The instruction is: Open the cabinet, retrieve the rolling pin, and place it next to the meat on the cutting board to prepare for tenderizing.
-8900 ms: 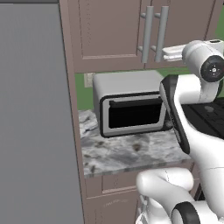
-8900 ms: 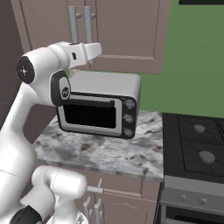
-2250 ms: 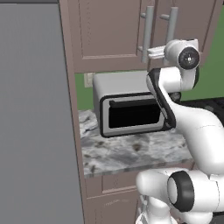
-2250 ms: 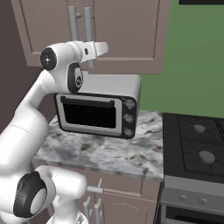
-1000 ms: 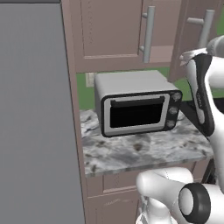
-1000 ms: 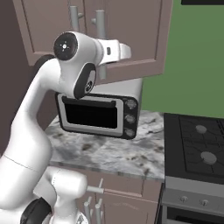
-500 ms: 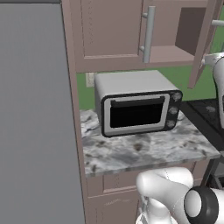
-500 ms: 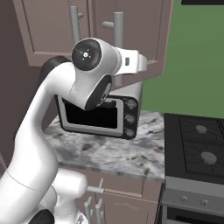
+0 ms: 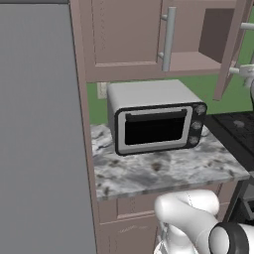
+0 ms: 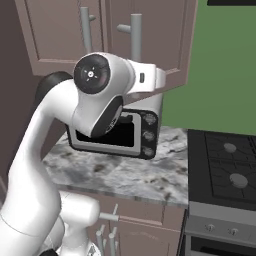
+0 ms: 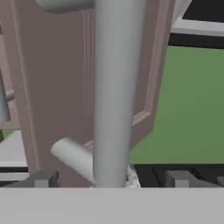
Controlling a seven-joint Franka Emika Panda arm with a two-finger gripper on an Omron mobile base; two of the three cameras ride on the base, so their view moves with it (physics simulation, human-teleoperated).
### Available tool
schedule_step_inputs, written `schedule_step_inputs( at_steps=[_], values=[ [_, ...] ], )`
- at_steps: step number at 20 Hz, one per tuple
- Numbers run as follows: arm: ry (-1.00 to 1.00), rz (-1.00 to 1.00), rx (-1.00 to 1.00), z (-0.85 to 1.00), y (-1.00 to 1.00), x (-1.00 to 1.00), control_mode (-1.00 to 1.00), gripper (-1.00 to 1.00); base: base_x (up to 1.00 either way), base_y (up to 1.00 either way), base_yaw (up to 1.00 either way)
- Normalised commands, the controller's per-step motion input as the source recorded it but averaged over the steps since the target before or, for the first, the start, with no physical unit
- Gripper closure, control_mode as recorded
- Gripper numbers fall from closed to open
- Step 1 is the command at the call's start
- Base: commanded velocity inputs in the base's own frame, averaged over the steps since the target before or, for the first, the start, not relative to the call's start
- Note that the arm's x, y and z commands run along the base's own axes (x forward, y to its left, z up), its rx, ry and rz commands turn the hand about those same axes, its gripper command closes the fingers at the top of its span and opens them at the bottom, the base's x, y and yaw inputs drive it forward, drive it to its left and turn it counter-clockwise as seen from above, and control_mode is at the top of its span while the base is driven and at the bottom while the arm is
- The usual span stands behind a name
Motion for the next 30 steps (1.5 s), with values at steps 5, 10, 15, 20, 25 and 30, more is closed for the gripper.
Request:
schedule_step_inputs(
  at_steps=[5,10,15,20,25,30],
  values=[
    [0.00,0.04,0.00,0.00,0.37,-0.40,-1.00,-1.00,0.00,0.00,0.00],
    [0.09,0.02,-0.02,0.00,0.69,-0.12,-1.00,-1.00,0.00,0.00,0.00],
    [0.14,-0.01,-0.15,0.00,0.79,0.11,-1.00,-1.00,0.00,0.00,0.00],
    [0.06,-0.01,-0.20,0.00,0.66,0.11,-1.00,-1.00,0.00,0.00,0.00],
    [0.00,0.00,-0.17,-0.01,0.40,0.35,-1.00,-1.00,0.00,0.00,0.00],
    [0.00,0.00,-0.14,-0.10,0.01,0.63,-1.00,-1.00,0.00,0.00,0.00]
  ],
)
